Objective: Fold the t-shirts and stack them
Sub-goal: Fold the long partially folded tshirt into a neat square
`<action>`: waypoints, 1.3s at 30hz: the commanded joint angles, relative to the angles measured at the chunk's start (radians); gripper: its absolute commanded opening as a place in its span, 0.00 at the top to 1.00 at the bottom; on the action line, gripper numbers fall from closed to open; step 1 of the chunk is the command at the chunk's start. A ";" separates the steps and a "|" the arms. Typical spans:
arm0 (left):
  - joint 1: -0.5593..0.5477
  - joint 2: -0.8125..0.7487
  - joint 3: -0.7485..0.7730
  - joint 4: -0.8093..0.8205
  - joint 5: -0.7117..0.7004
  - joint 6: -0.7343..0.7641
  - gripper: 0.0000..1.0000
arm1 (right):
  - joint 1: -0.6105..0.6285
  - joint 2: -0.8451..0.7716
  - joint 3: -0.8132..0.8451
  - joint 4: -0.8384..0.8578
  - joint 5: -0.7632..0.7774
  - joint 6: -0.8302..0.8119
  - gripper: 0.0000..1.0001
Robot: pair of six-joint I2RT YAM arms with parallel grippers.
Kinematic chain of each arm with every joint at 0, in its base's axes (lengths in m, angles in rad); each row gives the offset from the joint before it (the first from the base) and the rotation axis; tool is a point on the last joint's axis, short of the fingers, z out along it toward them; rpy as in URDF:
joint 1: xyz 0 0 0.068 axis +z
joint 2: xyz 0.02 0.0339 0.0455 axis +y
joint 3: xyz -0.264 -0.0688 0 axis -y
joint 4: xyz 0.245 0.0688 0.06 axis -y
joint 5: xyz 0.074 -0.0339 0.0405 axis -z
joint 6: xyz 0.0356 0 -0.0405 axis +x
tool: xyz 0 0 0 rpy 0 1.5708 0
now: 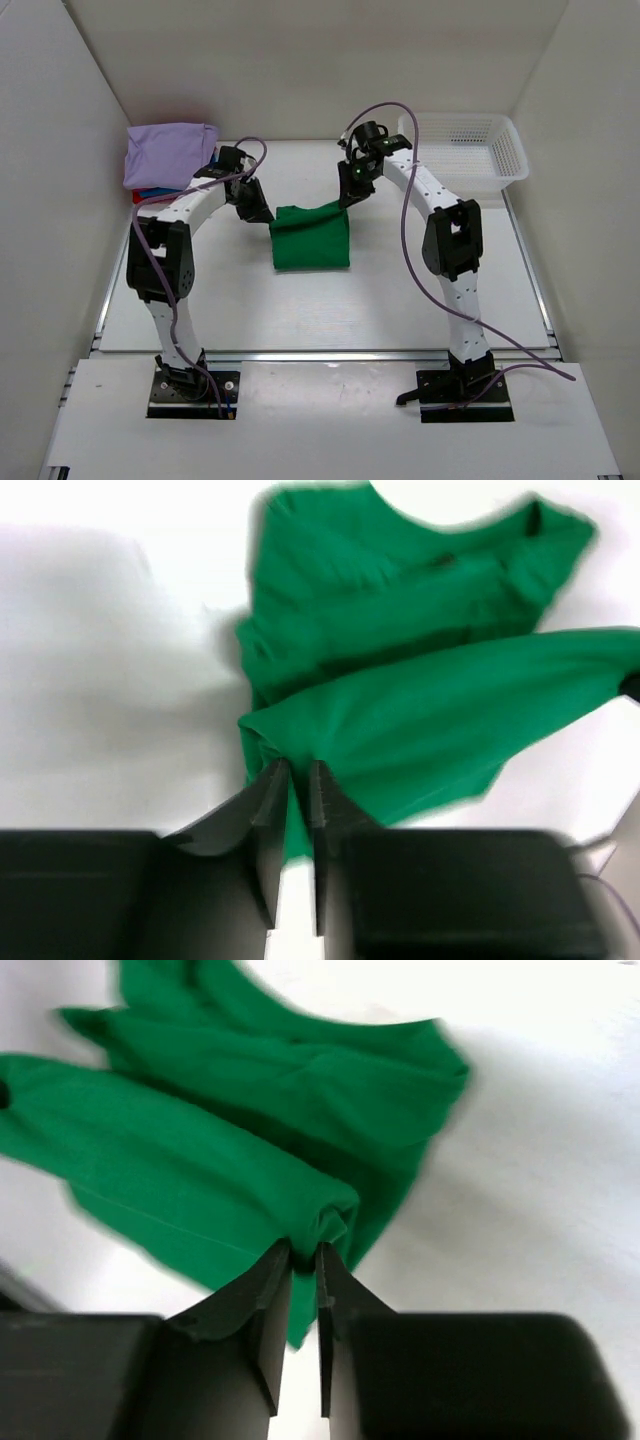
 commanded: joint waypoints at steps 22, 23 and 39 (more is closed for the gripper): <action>0.083 0.108 0.087 0.295 0.106 0.042 0.59 | -0.068 -0.230 -0.504 0.668 -0.029 -0.032 0.72; 0.087 0.080 0.029 0.336 0.095 0.051 0.59 | -0.065 -0.238 -0.529 0.692 -0.046 -0.027 0.71; 0.074 0.022 -0.256 0.798 0.228 -0.191 0.62 | -0.068 -0.160 -0.552 0.799 -0.149 0.029 0.61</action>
